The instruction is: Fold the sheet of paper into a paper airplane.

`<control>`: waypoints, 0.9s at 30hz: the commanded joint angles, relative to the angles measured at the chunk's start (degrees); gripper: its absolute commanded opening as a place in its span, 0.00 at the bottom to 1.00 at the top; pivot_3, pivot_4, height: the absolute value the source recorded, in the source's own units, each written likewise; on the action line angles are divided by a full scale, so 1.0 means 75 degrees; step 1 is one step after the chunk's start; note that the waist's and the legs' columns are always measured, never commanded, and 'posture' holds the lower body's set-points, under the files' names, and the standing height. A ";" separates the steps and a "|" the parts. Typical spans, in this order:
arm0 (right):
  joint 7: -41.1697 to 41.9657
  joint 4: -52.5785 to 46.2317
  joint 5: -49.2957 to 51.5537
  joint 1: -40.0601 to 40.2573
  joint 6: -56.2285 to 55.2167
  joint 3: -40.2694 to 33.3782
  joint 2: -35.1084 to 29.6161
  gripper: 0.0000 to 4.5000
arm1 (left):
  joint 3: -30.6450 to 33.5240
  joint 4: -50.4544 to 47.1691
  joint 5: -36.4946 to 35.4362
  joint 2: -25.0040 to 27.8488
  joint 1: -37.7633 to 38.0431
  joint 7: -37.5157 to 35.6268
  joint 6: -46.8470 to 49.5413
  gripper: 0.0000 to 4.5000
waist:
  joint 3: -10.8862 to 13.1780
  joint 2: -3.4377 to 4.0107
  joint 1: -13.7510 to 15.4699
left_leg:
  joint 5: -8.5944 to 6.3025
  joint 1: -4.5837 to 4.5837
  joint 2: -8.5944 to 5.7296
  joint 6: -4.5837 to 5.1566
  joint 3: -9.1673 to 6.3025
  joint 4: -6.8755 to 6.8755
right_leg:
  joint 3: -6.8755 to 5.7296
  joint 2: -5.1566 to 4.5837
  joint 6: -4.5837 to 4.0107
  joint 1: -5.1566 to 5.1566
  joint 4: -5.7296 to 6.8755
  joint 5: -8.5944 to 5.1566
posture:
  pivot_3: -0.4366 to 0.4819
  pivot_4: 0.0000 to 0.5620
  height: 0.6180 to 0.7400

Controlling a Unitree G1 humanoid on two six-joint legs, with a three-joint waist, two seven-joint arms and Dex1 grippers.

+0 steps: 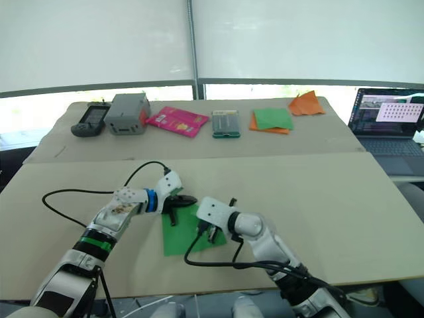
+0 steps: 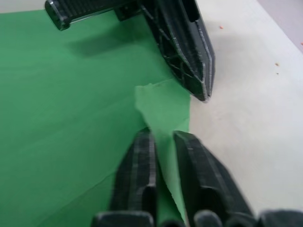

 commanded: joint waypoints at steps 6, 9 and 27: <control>0.0182 -0.1295 0.1934 -0.0433 0.1275 -0.1555 0.0819 0.51 | -0.0245 0.0375 0.0393 0.0099 0.0214 0.0037 0.0037 0.00 | -0.0001 0.0001 -0.0005 | 0.0000 -0.0001 0.0000 0.0000 -0.0001 0.0000 | 0.0000 0.0000 0.0000 0.0001 0.0004 0.0000 | 0.48 0.27 1.00; -0.0010 -0.0997 0.2004 -0.0602 0.1496 -0.1574 0.0947 0.51 | -0.0231 0.0388 0.0401 0.0077 0.0205 0.0037 0.0015 0.00 | -0.0007 0.0008 -0.0007 | 0.0000 0.0004 0.0000 0.0000 -0.0002 -0.0001 | 0.0000 0.0001 0.0000 0.0000 0.0009 0.0001 | 0.48 0.27 1.00; -0.0572 0.0720 0.1797 -0.0725 0.1373 -0.0748 0.1062 0.00 | -0.0155 0.0304 0.0393 0.0126 0.0245 0.0088 0.0042 0.00 | -0.0012 0.0005 -0.0010 | 0.0000 0.0001 0.0000 0.0000 0.0000 0.0000 | 0.0000 0.0000 0.0000 -0.0002 0.0009 0.0000 | 0.48 0.27 1.00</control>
